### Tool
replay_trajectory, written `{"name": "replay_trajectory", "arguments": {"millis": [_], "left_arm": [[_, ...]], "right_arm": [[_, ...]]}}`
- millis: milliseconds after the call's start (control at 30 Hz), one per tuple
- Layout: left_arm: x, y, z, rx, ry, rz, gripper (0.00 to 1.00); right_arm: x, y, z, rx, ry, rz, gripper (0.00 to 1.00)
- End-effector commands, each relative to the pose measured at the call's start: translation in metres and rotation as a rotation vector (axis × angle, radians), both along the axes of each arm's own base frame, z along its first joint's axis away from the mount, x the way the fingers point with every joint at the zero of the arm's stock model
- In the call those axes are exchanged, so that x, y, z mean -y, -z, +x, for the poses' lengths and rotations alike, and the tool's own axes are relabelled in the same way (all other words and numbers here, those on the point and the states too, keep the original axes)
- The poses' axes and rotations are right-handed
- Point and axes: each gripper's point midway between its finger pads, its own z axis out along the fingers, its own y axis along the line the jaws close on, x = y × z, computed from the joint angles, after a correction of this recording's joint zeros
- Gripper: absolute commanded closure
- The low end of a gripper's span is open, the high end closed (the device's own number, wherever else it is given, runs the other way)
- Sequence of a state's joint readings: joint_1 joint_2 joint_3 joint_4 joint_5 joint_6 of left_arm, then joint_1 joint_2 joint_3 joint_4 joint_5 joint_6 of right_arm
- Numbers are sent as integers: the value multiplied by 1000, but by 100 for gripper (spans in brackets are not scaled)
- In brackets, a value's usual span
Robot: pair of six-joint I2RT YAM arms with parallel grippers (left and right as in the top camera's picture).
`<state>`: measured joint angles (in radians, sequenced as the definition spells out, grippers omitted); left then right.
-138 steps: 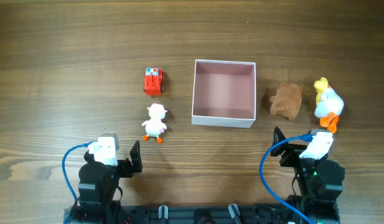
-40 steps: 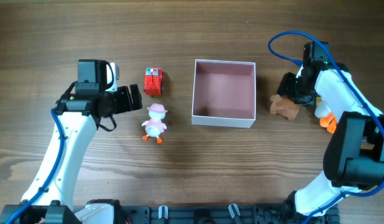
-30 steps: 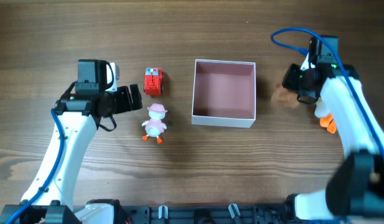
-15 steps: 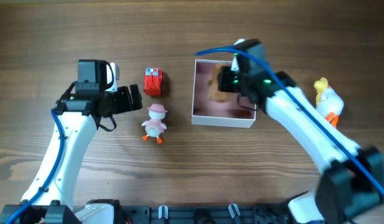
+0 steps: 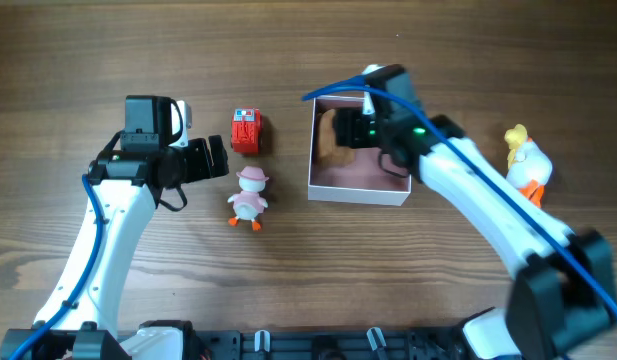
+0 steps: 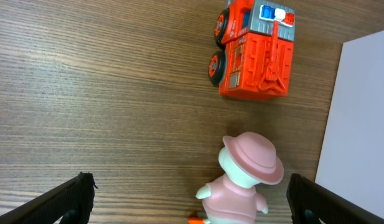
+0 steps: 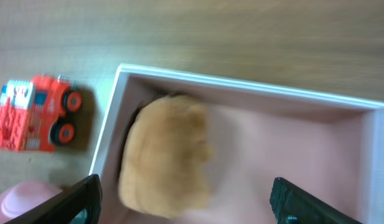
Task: Pack container
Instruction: 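Carry the bear left and release it into the box, then move the right gripper back and grasp the white-yellow duck plush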
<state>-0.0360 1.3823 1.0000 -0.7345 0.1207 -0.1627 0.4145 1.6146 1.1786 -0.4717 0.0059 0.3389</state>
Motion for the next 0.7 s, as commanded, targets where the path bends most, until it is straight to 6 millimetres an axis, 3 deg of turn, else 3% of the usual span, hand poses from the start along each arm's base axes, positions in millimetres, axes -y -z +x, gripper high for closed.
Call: {"name": "replay_trajectory", "arguments": {"millis": [0, 67, 100, 133, 200, 267, 400, 567, 600, 633, 667], "left_arm": [[-3, -5, 5, 12, -9, 2, 0], [-3, -5, 5, 12, -9, 2, 0], [-3, -5, 5, 12, -9, 2, 0], [-3, -5, 5, 12, -8, 2, 0], [-3, -5, 5, 12, -8, 2, 0], [-3, -5, 5, 12, -9, 2, 0], [-3, -5, 5, 12, -8, 2, 0], [-3, -5, 5, 12, -9, 2, 0], [-3, -5, 5, 12, -8, 2, 0], [-3, -5, 5, 12, -9, 2, 0], [-3, -5, 5, 12, -8, 2, 0]], "right_arm": [[84, -46, 7, 96, 267, -82, 9], [137, -56, 3, 94, 409, -96, 3], [181, -56, -1, 73, 518, -105, 3], [212, -52, -7, 47, 595, -115, 2], [271, -28, -23, -37, 744, -128, 2], [312, 14, -38, -163, 841, -100, 1], [335, 64, -46, -298, 851, -119, 1], [334, 120, -57, -456, 846, -122, 4], [333, 127, -60, -478, 844, -120, 13], [331, 131, -60, -489, 838, -112, 28], [329, 131, -59, -490, 833, -101, 53]]}}
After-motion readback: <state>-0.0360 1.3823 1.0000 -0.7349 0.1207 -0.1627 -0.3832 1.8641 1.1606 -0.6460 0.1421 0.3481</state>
